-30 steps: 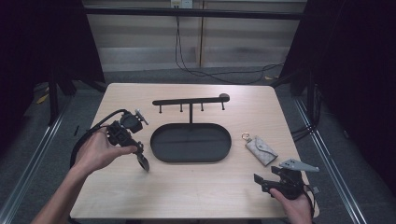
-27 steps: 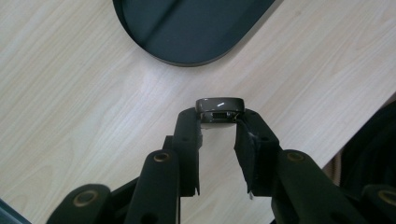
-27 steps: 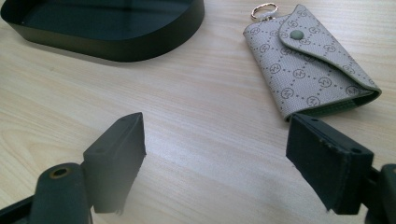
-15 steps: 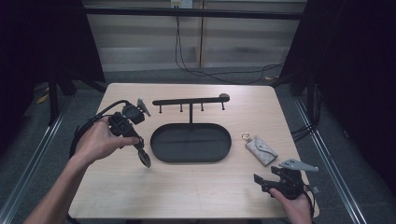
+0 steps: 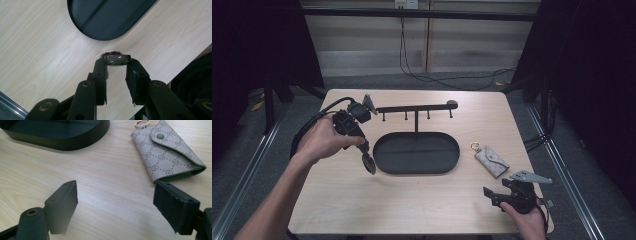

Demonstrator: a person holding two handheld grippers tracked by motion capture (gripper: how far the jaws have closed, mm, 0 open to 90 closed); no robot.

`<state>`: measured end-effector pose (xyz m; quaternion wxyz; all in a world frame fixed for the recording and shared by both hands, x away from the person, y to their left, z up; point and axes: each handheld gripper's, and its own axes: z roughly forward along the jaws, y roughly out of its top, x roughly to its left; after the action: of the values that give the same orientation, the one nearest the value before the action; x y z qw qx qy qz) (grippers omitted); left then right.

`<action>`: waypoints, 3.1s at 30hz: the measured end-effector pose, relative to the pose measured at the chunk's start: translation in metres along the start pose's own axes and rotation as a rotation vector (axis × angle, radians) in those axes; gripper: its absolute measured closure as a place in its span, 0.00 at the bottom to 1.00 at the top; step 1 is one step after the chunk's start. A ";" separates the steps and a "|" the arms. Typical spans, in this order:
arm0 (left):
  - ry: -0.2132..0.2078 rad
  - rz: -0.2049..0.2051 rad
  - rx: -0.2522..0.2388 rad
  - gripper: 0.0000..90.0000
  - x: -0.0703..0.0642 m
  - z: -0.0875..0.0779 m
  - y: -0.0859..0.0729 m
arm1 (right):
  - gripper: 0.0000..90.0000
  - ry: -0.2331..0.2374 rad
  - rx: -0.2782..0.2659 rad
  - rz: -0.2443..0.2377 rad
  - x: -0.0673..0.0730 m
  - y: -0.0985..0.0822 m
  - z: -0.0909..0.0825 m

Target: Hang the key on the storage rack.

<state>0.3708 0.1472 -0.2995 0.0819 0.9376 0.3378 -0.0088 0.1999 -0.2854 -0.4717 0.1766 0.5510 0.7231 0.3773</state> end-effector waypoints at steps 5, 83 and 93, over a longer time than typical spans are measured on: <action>0.005 0.001 0.006 0.78 -0.001 -0.006 0.010 | 0.21 0.001 0.005 -0.001 0.000 0.000 0.000; 0.026 -0.264 0.043 0.50 0.031 0.016 0.089 | 0.20 0.000 0.002 -0.018 -0.001 0.000 0.001; 0.007 -0.235 0.037 0.39 0.031 0.010 0.067 | 0.20 0.000 0.000 -0.023 0.000 0.000 0.000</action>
<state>0.4379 0.1146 -0.3013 0.0616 0.8929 0.4456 -0.0213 0.1998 -0.2856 -0.4718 0.1809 0.5425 0.7296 0.3751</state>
